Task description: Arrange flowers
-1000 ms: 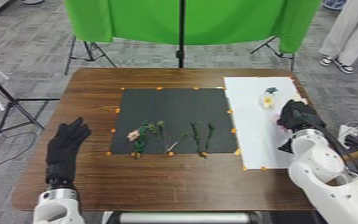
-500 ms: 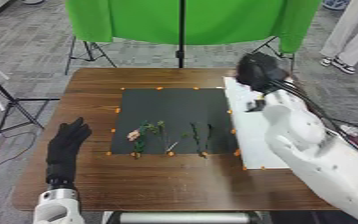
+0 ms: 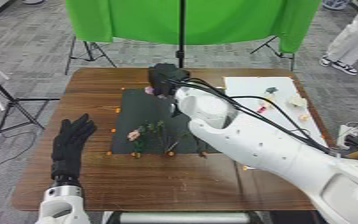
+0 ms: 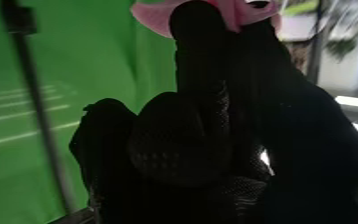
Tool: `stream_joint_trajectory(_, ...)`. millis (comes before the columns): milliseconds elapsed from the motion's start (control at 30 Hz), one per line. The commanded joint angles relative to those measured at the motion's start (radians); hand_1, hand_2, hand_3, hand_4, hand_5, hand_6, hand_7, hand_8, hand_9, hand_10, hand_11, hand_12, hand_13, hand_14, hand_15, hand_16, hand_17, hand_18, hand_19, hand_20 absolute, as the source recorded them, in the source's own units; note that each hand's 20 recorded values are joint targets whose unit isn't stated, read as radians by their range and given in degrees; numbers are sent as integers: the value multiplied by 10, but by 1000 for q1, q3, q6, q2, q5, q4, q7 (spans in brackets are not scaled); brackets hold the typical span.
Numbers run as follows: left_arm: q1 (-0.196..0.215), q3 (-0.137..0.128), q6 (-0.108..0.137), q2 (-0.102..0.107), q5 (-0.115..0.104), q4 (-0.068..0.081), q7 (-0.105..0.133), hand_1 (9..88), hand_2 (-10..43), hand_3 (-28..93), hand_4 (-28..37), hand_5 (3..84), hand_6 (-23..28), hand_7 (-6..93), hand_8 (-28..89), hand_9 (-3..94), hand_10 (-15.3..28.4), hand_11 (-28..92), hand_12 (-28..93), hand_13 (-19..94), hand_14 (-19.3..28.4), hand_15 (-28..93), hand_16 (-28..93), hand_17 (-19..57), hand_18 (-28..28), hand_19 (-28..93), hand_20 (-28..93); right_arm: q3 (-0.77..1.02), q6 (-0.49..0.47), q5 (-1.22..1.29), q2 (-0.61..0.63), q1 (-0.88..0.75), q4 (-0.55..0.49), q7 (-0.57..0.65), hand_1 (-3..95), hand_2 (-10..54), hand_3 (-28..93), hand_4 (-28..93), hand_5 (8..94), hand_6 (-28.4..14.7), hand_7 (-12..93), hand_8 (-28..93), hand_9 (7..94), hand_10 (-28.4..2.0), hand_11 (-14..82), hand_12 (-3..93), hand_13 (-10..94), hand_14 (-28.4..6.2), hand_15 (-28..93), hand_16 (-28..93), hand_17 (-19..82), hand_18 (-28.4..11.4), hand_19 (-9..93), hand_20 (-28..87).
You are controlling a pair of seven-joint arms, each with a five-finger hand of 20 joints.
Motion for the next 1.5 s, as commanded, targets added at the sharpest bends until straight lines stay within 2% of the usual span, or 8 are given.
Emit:
stream_joint_trajectory(33,8,19,1,-6,-9,10,1,188,277,536,-283,446,73,84,-65,407,142,196,90,310,160,266,-41,57,103,113,175,2,-44,-63,-77,0,52,-9,624,-95,582,-187,797,13,251,94,924,-76,112,457,905,-13,651,366,697,-96,932,643)
stream_joint_trajectory(133,3,25,13,-5,-2,13,4,179,249,565,-283,441,74,82,-63,406,141,196,90,310,159,267,-41,58,103,114,175,7,-66,-66,-87,-9,70,-12,616,-95,586,-185,794,14,254,90,921,-77,111,457,902,-14,655,367,695,-96,932,646)
stream_joint_trajectory(300,0,25,25,-7,25,17,5,239,35,681,-282,362,79,85,-59,383,134,204,97,303,158,274,-40,57,103,118,174,13,-96,-83,-98,-22,91,-17,603,-95,586,-185,776,15,247,79,907,-76,104,454,892,-17,661,368,687,-99,932,652)
stream_joint_trajectory(433,7,22,21,-8,28,18,6,278,-10,679,-272,336,79,85,-58,369,129,206,97,298,154,271,-41,57,103,119,173,24,-123,-96,-102,-35,102,-26,593,-95,578,-182,763,14,239,73,894,-76,100,451,887,-18,664,367,682,-101,932,655)
stream_joint_trajectory(533,24,15,17,-8,24,15,25,284,-20,672,-251,334,79,85,-59,367,128,209,96,297,153,271,-39,57,103,118,173,28,-134,-84,-104,-41,107,-24,577,-95,577,-185,748,16,230,67,886,-77,99,450,884,-20,666,367,680,-102,932,655)
stream_joint_trajectory(867,24,18,19,-8,15,19,36,281,-21,668,-248,338,79,89,-60,365,127,210,95,295,152,272,-38,57,104,114,174,26,-142,-73,-110,-59,102,-26,496,-95,626,-212,704,19,208,31,834,-94,173,375,875,-24,666,361,668,-108,932,654)
stream_joint_trajectory(1267,6,24,19,-10,20,22,20,275,-17,669,-252,344,78,89,-60,364,127,208,97,295,153,273,-36,56,105,111,176,53,-152,-55,-103,-67,83,-19,397,-95,696,-241,675,19,200,-112,793,-115,264,248,870,-27,664,363,661,-110,932,652)
stream_joint_trajectory(1500,17,16,26,-23,25,13,3,274,-14,668,-253,349,78,89,-59,365,128,206,97,296,154,274,-36,56,105,110,177,202,-62,11,129,-87,-197,62,367,-95,691,-228,656,16,193,-106,775,-123,262,248,861,-36,656,361,647,-120,932,644)
